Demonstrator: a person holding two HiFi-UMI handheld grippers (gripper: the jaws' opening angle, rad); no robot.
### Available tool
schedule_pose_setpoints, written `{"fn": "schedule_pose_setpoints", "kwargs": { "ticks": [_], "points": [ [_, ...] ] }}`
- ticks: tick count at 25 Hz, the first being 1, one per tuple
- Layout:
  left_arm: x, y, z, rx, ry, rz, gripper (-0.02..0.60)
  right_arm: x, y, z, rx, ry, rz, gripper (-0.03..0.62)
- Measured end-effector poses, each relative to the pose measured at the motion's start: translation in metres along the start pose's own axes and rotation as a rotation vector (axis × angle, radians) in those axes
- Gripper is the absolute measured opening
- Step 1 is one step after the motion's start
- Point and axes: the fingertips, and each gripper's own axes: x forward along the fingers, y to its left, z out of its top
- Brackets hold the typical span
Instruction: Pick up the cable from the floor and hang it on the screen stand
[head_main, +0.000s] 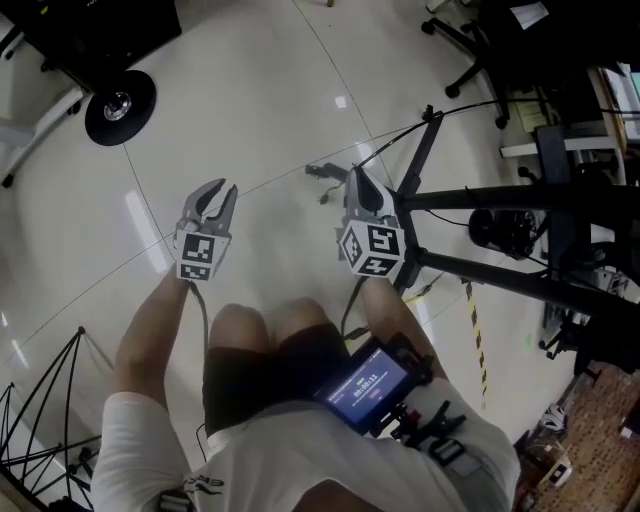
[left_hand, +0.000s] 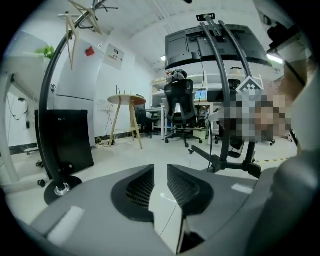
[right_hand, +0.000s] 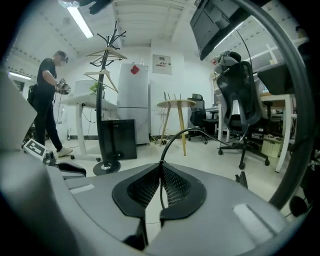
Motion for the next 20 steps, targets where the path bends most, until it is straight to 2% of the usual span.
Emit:
{"fn": "schedule_pose_setpoints", "kwargs": {
  "ticks": [3, 5, 12, 17, 20],
  "points": [
    [-0.024, -0.003, 0.064, -0.004, -0.022, 0.023, 0.022, -0.023, 0.002, 0.06, -0.007, -0.009, 0.003, 0.028],
    [-0.04, -0.005, 0.111, -0.003, -0.037, 0.027, 0.003, -0.039, 0.004, 0.103, -0.005, -0.019, 0.006, 0.029],
    [-0.105, -0.026, 0.292, 0.006, -0.087, 0.011, 0.002, -0.111, 0.022, 0.267, -0.001, -0.059, 0.053, 0.029],
    [-0.139, -0.037, 0.405, 0.051, -0.158, -0.011, 0.003, -0.154, 0.036, 0.376, -0.015, -0.129, 0.077, 0.029],
    [-0.166, -0.045, 0.461, 0.062, -0.187, -0.015, 0.003, -0.186, 0.046, 0.425, -0.027, -0.144, 0.09, 0.029]
  ]
}}
